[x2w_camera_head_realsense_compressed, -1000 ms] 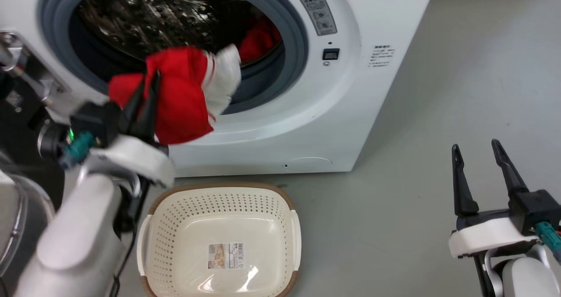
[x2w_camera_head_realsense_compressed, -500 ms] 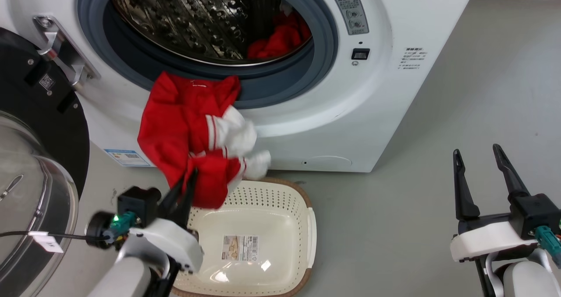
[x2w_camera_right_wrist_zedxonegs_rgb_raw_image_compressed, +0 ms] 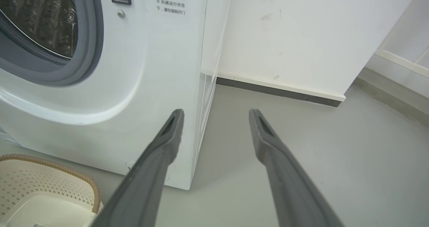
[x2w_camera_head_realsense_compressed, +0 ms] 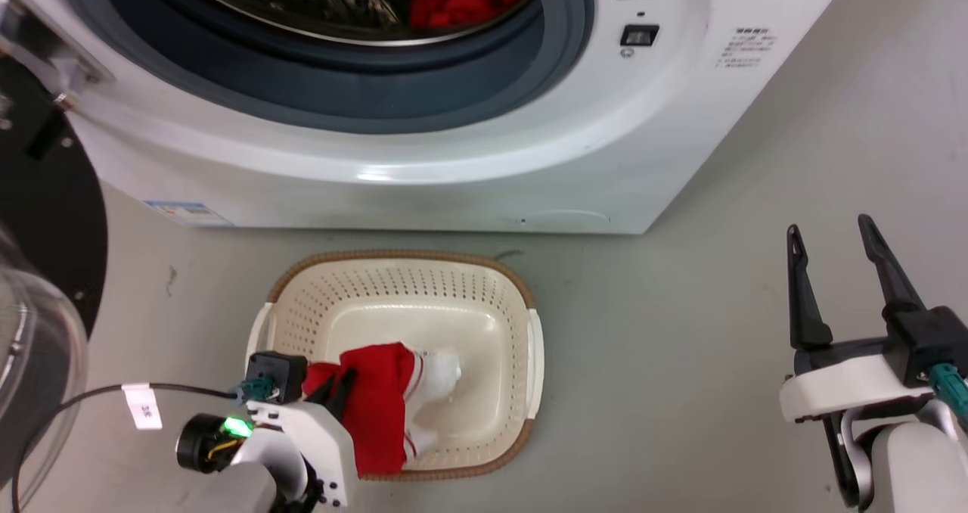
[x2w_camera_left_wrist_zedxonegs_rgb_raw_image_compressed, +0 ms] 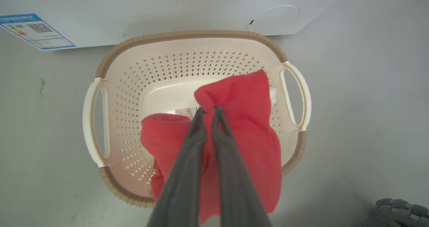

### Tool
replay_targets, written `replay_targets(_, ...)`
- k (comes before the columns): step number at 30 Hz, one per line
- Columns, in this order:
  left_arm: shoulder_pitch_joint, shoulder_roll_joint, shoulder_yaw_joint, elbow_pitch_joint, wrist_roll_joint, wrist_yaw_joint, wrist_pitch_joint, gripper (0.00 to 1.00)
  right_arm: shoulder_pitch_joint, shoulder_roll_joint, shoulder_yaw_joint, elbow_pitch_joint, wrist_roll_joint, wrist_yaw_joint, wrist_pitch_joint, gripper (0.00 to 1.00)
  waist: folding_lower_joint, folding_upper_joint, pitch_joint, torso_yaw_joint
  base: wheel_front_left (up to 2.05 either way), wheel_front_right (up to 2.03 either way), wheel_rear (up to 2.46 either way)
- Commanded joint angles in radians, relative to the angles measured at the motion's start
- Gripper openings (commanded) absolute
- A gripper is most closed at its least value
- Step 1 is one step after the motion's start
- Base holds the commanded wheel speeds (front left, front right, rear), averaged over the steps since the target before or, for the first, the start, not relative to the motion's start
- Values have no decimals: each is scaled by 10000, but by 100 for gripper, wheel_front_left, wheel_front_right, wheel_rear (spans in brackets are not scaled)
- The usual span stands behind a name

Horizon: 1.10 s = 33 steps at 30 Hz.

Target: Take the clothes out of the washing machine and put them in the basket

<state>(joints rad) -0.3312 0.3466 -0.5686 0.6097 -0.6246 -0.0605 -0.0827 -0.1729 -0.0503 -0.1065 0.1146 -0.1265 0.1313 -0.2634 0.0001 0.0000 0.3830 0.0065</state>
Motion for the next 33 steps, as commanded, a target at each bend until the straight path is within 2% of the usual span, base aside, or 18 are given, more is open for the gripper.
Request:
replay_targets(1, -380, -65, -15, 441, 115, -85, -215, 0, -210, 3, 15, -83, -98, -10, -21, 100, -1, 0, 538, -158, 0, 0, 0)
replay_targets(9, -2129, -447, -235, 2816, 494, -364, -1097, 0, -645, 3, 33, -351, -119, -10, -21, 100, -1, 0, 2031, -443, 0, 0, 0)
replay_targets(17, -3482, -793, -113, 4862, 307, -561, -1548, 0, -935, 3, -99, -550, -2, -10, -21, 100, -1, 0, 3220, -722, 0, 0, 0)
replay_targets(25, -4306, -937, -242, 5744, 216, -683, -1763, 0, -1055, 3, -423, -899, -131, -10, -21, 100, -1, 0, 4143, -870, 0, 0, 0)
replay_targets(29, -4596, -981, -628, 5829, 641, -683, -1821, 0, -1096, 5, -613, -1109, -202, -10, -21, 100, -1, 0, 4526, -865, 0, 0, 0)
replay_targets(33, -4801, -998, -566, 5838, 664, -680, -1840, 0, -1165, 3, -763, -1253, -235, -10, -21, 100, -1, 0, 4781, -840, 0, 0, 0)
